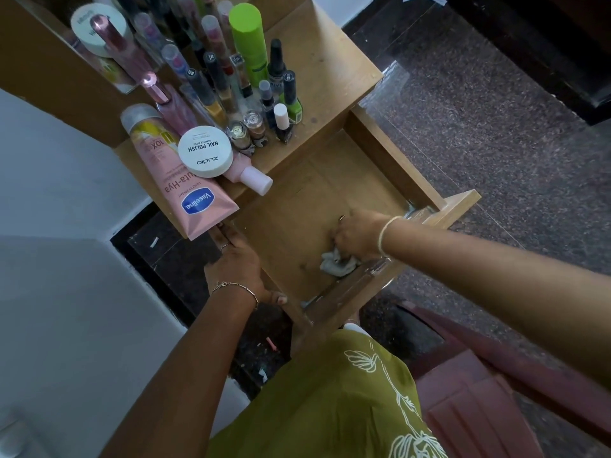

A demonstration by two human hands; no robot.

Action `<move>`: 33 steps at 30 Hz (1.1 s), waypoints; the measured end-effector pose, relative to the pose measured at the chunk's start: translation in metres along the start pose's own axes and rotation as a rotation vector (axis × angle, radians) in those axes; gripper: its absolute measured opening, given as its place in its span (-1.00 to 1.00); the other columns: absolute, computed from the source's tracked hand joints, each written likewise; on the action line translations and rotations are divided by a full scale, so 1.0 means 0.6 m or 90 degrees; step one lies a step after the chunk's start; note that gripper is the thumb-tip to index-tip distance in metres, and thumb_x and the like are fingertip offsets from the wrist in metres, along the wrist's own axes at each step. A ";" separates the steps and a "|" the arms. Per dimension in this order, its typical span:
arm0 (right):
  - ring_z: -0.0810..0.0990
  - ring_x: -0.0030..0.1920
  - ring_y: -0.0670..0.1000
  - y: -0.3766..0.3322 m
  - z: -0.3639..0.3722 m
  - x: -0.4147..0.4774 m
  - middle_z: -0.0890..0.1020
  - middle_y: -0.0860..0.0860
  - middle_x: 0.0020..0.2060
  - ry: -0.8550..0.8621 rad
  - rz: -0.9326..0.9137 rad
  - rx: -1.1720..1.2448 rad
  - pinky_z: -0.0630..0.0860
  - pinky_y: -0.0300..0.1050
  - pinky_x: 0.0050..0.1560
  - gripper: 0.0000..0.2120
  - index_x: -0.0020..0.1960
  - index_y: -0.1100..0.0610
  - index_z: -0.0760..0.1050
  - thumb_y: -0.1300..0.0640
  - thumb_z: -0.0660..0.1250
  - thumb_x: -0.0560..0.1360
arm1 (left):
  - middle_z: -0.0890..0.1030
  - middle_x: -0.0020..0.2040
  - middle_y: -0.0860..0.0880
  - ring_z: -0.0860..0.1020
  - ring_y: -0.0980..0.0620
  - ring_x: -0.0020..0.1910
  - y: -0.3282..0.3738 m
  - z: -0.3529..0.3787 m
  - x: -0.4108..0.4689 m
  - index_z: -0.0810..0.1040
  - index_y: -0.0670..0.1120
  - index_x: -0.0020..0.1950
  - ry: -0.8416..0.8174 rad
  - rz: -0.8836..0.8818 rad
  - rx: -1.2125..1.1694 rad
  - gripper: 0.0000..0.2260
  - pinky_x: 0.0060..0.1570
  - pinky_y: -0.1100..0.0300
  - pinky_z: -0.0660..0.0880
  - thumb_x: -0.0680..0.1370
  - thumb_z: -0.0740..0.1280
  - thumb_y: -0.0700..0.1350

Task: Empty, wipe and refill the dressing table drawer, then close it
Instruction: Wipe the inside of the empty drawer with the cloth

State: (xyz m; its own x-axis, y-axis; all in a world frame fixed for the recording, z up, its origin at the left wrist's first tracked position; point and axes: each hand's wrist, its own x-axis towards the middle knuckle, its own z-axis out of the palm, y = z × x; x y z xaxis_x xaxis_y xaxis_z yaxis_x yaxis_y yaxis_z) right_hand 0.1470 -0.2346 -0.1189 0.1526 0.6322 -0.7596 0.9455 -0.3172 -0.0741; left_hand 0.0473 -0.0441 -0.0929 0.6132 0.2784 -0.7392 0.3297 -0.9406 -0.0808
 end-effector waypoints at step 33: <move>0.63 0.02 0.09 0.038 0.002 0.041 0.56 0.07 0.09 0.203 0.564 0.335 0.38 -0.10 -0.23 -0.51 0.19 0.18 0.48 0.07 0.52 0.34 | -0.14 0.50 -0.35 0.31 -0.19 0.42 0.001 -0.002 -0.002 -0.33 -0.34 0.40 0.027 0.006 0.010 0.36 0.26 -0.05 0.36 0.10 0.57 0.28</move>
State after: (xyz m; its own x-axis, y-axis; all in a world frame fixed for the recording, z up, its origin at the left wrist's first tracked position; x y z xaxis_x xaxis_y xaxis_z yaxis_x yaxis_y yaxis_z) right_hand 0.1723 -0.2270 -0.1403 0.8617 0.1596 -0.4817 0.2314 -0.9684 0.0932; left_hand 0.0474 -0.0452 -0.0913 0.6463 0.2778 -0.7108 0.3132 -0.9459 -0.0849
